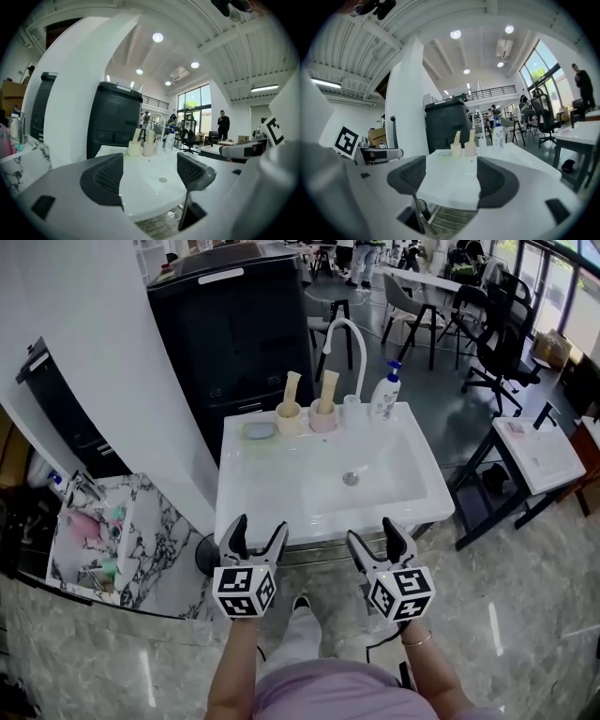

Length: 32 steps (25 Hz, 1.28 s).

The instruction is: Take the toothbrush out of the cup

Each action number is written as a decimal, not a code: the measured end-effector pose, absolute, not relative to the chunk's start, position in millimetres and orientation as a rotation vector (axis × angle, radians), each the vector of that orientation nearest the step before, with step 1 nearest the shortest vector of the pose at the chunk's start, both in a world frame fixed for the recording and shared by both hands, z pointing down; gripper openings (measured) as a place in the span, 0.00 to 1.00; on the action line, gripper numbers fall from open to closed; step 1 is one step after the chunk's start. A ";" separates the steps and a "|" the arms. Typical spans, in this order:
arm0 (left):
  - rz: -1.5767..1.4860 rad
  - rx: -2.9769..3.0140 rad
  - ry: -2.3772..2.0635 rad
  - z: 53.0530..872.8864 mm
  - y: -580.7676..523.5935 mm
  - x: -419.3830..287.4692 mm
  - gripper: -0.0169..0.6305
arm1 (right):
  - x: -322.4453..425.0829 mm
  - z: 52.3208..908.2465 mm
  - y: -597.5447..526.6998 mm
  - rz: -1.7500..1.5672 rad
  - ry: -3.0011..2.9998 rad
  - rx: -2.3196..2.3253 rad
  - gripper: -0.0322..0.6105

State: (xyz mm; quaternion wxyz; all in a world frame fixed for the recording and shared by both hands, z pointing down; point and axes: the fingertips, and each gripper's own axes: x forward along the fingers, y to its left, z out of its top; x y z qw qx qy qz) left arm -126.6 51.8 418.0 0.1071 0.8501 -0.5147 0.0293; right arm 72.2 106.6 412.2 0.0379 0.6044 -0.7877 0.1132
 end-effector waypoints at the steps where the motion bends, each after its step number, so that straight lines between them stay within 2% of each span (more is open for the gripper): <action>1: 0.083 2.506 -1.514 415.7 33.5 -128.8 0.56 | 71.6 411.4 89.6 0.352 -2.410 1.860 0.57; 10: 0.080 2.564 -1.474 392.9 -103.6 -135.4 0.56 | 77.8 390.8 -25.6 0.344 -2.358 1.975 0.58; 20: 0.115 2.608 -1.426 385.6 -185.6 -120.5 0.55 | 92.2 385.2 -99.5 0.335 -2.341 1.995 0.53; 26: 0.106 2.598 -1.447 380.7 -235.6 -99.1 0.43 | 109.1 389.5 -138.1 0.354 -2.357 1.968 0.51; 32: 0.129 2.597 -1.451 383.8 -280.2 -68.2 0.40 | 130.8 400.4 -173.5 0.393 -2.365 1.936 0.50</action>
